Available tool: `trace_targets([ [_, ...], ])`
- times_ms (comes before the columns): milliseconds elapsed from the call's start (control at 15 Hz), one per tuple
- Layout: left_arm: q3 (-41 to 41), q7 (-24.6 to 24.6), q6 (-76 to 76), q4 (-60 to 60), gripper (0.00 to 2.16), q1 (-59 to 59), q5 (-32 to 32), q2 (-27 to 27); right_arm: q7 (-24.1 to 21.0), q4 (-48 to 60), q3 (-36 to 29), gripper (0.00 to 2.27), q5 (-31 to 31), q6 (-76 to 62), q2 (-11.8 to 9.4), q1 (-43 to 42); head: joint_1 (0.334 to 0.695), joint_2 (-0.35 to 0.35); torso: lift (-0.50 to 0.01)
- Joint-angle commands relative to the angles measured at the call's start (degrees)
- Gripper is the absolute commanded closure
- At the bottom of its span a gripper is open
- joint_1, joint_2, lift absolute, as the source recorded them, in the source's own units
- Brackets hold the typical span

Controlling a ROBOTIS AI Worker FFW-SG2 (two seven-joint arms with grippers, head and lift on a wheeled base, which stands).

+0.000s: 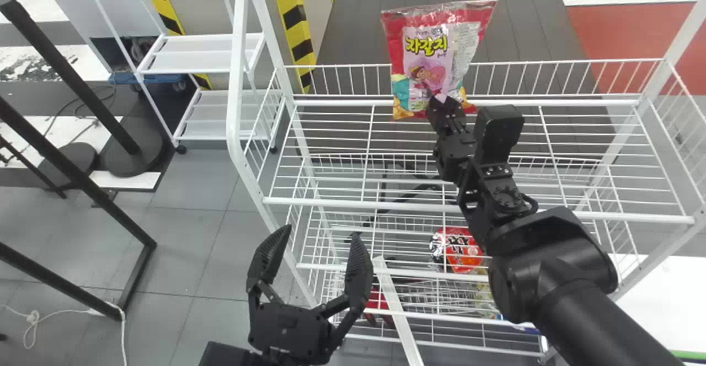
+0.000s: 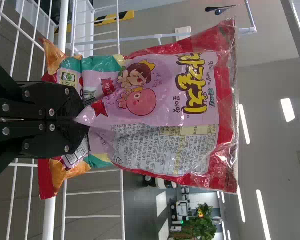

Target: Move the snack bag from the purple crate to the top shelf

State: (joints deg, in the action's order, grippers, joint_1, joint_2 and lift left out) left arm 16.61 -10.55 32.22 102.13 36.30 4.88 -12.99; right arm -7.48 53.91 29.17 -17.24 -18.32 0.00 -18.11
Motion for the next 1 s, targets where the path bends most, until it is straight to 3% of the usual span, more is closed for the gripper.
trace_targets([
  [0,0.0,0.0,0.2,0.0,0.09,0.0,-0.1,0.0,-0.1,-0.3,0.0,1.35,0.0,0.0,0.1,0.0,0.695,0.138,-0.001],
  [133,0.1,0.0,0.2,0.0,0.09,0.0,-0.1,0.1,-0.3,-0.4,0.0,1.03,0.1,0.2,0.1,0.0,0.695,0.137,-0.001],
  [267,0.1,0.1,0.2,-0.1,0.09,0.0,-0.1,0.1,-0.7,-0.5,0.0,0.41,-0.2,0.2,0.1,0.0,0.695,0.135,-0.001],
  [933,0.0,-0.1,0.0,-0.4,0.08,-0.4,-0.2,0.1,-2.4,0.8,2.2,0.36,-0.5,-3.7,0.1,1.9,0.695,0.14,-0.001],
])
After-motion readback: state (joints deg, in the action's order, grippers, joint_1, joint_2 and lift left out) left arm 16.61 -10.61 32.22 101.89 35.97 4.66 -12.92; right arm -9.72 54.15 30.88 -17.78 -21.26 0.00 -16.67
